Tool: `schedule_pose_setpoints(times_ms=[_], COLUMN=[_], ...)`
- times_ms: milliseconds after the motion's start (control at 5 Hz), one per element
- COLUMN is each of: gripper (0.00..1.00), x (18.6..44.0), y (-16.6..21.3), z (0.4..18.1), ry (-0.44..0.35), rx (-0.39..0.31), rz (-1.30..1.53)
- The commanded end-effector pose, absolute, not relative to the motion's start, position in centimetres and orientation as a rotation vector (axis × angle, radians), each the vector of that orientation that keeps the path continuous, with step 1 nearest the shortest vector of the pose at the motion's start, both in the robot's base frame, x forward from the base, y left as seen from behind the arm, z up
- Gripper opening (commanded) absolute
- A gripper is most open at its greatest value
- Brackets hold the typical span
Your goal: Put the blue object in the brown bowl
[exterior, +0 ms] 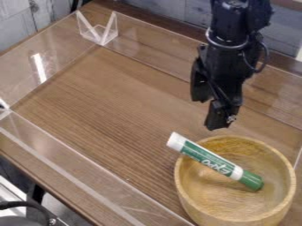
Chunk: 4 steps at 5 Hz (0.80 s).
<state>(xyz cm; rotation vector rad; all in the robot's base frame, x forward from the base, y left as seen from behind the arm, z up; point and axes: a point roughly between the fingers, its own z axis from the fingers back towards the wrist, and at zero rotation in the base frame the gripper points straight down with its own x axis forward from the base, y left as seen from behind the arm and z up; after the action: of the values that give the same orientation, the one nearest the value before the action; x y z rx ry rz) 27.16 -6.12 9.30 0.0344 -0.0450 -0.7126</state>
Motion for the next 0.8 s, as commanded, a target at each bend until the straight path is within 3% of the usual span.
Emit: schedule_pose_setpoints(times_ms=[0,600], gripper=[1.0,1.0], x=[28.28,28.43], y=[-6.09,-5.97], z=[10.91,10.73], ry=[-0.116,-0.119], rx=[0.04,0.028], rz=[-0.691,-0.665])
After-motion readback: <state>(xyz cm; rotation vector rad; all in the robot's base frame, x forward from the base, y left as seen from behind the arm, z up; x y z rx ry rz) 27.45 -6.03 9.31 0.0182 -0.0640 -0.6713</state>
